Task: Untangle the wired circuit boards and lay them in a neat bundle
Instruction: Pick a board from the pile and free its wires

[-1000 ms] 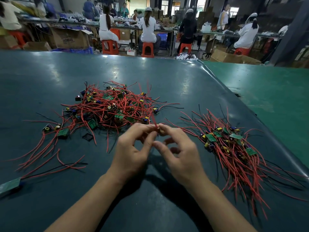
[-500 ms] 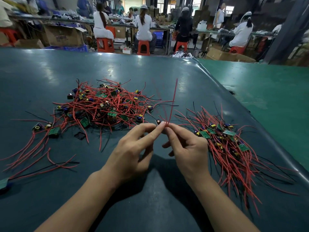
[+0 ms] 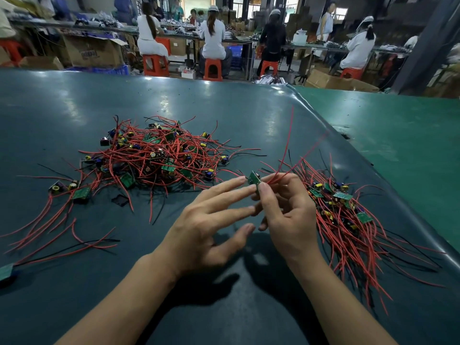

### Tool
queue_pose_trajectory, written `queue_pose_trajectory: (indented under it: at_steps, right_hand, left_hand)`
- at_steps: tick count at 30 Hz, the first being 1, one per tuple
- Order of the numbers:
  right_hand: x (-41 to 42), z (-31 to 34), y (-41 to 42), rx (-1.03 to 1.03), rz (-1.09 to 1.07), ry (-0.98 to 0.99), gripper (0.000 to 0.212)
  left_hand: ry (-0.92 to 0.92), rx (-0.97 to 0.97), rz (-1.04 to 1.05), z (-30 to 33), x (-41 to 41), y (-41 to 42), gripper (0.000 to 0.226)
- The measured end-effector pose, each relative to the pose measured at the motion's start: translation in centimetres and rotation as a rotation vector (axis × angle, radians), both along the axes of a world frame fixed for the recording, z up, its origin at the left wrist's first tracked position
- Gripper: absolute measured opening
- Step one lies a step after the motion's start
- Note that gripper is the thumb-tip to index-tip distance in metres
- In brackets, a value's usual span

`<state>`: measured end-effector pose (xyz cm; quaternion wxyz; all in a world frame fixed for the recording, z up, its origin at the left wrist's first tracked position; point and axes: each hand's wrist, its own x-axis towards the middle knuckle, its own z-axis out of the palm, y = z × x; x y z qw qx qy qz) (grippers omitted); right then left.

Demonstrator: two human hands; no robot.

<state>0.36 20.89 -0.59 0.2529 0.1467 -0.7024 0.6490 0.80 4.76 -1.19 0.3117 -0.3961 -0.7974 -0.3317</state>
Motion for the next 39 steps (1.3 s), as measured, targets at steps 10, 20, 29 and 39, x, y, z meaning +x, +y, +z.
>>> queue_pose_trajectory:
  at_steps: [10,20,29,39]
  right_hand:
    - [0.5,1.4,0.1,-0.516,0.437,-0.348,0.014]
    - [1.4,0.4,-0.8,-0.339,0.52,-0.452,0.005]
    - [1.2,0.0,-1.3,-0.225,0.27,-0.375,0.01]
    - [-0.4,0.0,-0.8,-0.423,0.125,-0.466,0.023]
  left_hand:
    - [-0.886,0.715,-0.077,-0.4,0.4,1.3,0.041]
    - [-1.142,1.004,-0.348,-0.2,0.0,0.9,0.032]
    - [-0.99,0.995,-0.269,-0.8,-0.1,0.7,0.012]
    - [-0.98,1.051,-0.206,-0.4,-0.8,0.2,0.019]
